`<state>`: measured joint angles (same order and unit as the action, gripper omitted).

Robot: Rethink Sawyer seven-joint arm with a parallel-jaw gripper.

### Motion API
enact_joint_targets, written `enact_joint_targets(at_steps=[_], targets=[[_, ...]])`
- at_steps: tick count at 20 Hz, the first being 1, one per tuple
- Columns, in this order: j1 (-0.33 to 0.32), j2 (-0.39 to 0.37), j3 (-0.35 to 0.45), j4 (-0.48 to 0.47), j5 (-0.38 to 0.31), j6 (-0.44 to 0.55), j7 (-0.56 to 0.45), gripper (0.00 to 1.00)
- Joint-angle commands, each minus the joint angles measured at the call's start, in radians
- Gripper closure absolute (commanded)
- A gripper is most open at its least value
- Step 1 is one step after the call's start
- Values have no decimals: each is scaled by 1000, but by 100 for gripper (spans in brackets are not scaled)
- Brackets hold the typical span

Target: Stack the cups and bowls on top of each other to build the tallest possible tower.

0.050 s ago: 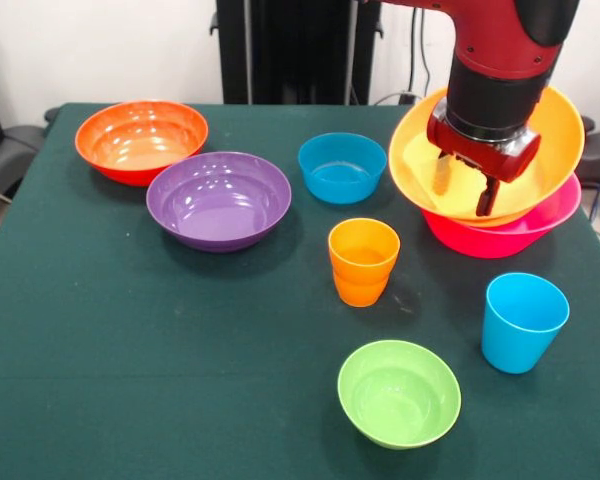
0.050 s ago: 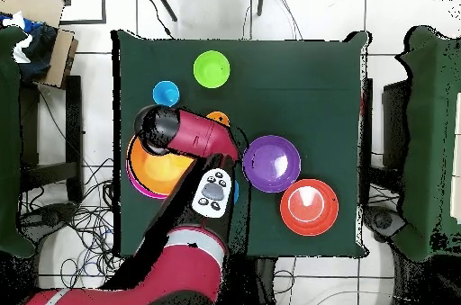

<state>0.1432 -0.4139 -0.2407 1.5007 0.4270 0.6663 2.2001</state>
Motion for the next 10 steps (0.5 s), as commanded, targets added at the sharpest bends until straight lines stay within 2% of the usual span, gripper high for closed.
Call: enact_joint_targets(at_steps=[1,5,10], targets=[[26,-60,17,-47,-21,123,178,0],[29,-105,4,-42,-22,201,182,0],[31,-116,4,-30,-17,205,180,0]])
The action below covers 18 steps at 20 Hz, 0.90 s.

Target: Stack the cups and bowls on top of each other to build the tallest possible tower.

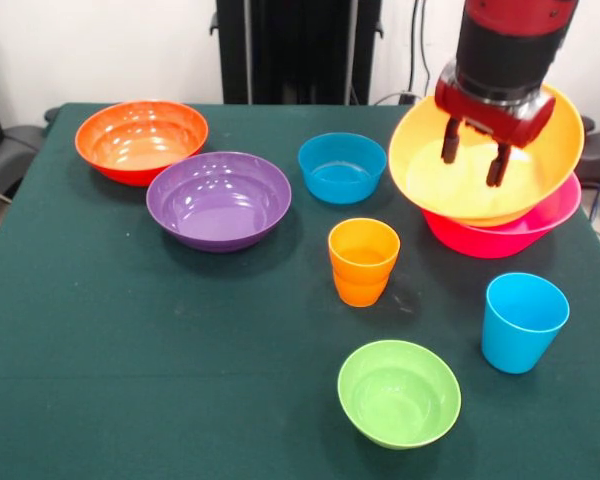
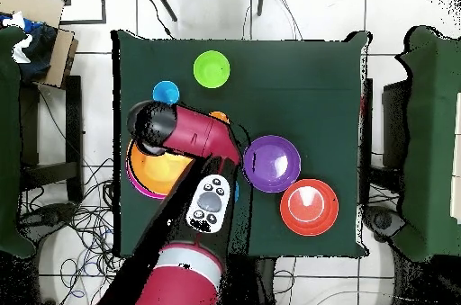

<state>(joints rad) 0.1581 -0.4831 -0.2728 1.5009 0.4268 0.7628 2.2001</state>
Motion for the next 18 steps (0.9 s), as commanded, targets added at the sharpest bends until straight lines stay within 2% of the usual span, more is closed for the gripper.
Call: enact_joint_targets(at_steps=[1,18], targets=[[18,-50,37,-31,-16,114,182,0],[43,-72,26,-13,-15,133,188,0]])
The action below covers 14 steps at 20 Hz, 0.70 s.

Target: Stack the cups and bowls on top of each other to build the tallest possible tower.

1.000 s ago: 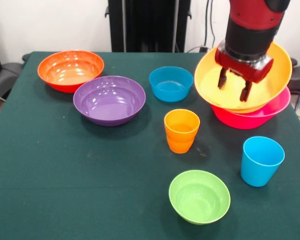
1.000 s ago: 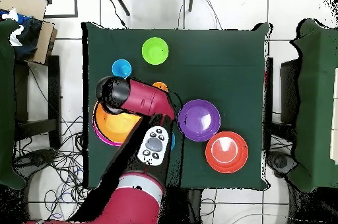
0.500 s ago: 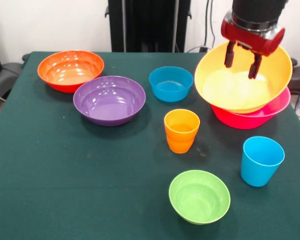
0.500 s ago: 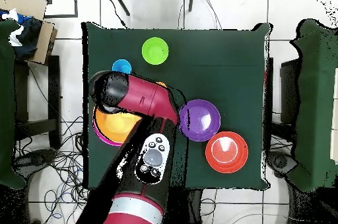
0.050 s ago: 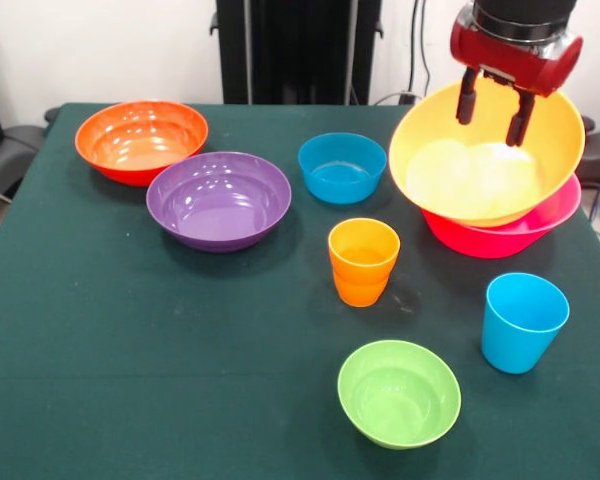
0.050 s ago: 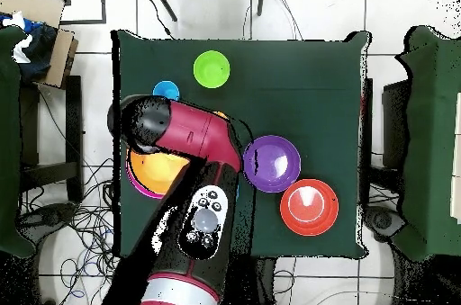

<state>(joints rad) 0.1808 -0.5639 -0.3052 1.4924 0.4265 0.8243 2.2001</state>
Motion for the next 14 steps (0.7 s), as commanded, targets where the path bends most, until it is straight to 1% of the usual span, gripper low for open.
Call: enact_joint_targets(at_steps=[1,9,14], targets=[[24,2,55,-1,-16,79,191,0],[53,-57,20,9,-22,163,214,0],[64,-64,16,-6,-15,187,231,0]])
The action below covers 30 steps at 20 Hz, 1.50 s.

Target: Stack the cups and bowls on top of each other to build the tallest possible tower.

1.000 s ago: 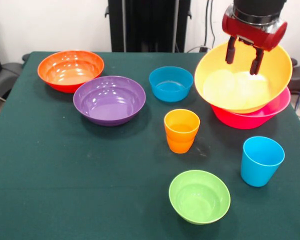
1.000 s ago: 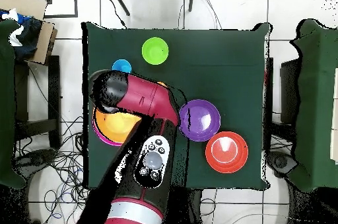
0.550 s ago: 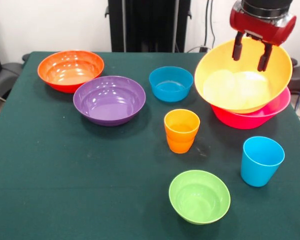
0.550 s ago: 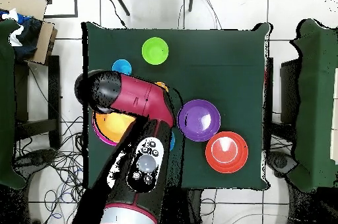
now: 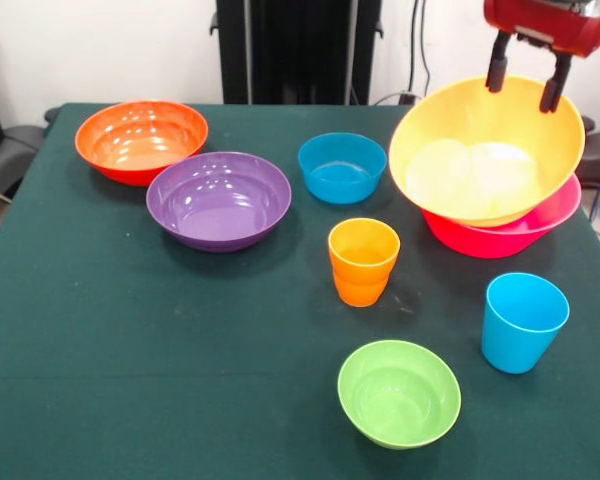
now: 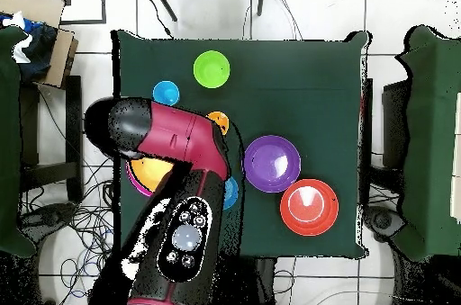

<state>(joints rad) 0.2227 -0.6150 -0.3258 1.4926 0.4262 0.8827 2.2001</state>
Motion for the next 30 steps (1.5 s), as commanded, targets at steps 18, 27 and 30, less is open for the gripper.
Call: enact_joint_targets(at_steps=[18,27,30], targets=[[-6,33,44,1,4,35,185,0],[-23,73,45,-22,-14,-14,163,0],[-28,77,44,-33,-19,-5,157,0]])
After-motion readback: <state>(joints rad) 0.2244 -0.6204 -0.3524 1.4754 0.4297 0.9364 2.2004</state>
